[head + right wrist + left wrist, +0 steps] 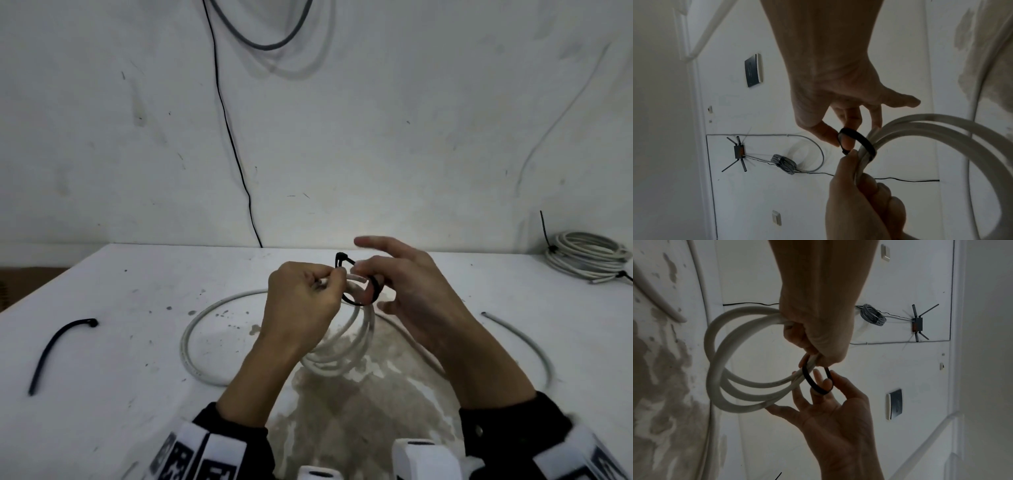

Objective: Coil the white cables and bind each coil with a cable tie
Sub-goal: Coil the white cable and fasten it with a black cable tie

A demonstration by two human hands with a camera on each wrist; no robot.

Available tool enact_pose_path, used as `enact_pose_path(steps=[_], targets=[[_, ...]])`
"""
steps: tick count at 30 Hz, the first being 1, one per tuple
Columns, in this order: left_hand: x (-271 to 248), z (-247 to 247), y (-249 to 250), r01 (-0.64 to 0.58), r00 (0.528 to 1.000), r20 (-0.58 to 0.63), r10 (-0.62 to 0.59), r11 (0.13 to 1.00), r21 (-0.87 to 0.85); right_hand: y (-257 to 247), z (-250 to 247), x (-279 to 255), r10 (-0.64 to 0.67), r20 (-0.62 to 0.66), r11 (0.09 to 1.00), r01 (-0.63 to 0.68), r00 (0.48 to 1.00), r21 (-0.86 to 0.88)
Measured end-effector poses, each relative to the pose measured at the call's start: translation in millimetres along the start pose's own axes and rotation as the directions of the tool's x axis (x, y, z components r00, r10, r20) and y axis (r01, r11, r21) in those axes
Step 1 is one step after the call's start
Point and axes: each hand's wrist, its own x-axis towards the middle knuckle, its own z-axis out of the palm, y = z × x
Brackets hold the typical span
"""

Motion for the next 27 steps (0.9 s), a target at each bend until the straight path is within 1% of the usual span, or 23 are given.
enact_pose_path(steps=[3,7,9,12,13,17,22,24,27], targets=[[-1,1,0,-0.038,0.999,0.027,0.037,0.999,0.037,-2,-2,-2,-0.037,0.085,0.999,0.04,0.996,-0.03],[-1,1,-2,-0.064,0.996,0.061,0.06,0.996,0.061,-1,-4,0,-0.083,0.071,0.995,0.086,0.994,-0.045],[-1,2,-3,-0.098,0.994,0.063,0.095,0.993,0.058,3,-4,2,-0.091,0.066,0.996,0.092,0.994,-0.005],[0,2,-4,-0.158,0.987,0.05,0.154,0.984,0.081,7,-2,5,-0.082,0.071,0.991,0.073,0.994,0.112],[0,1,-5,-0.171,0.985,0.046,0.167,0.982,0.084,7,-2,6,-0.084,0.075,0.991,0.075,0.994,0.116],[2,-5,-3,-0.2,0.979,0.042,0.198,0.977,0.072,4,-6,2,-0.09,0.146,0.996,0.086,0.985,0.04],[3,-9,-2,-0.172,0.985,-0.028,0.173,0.985,0.029,4,-9,-2,-0.131,0.231,0.991,0.134,0.964,0.0],[4,-9,-6,-0.174,0.983,-0.055,0.177,0.983,0.052,4,-7,-3,-0.188,0.213,0.978,0.201,0.959,-0.045],[3,-7,-8,-0.202,0.977,-0.039,0.208,0.973,0.114,6,-5,-2,-0.278,0.166,0.938,0.305,0.946,-0.168]])
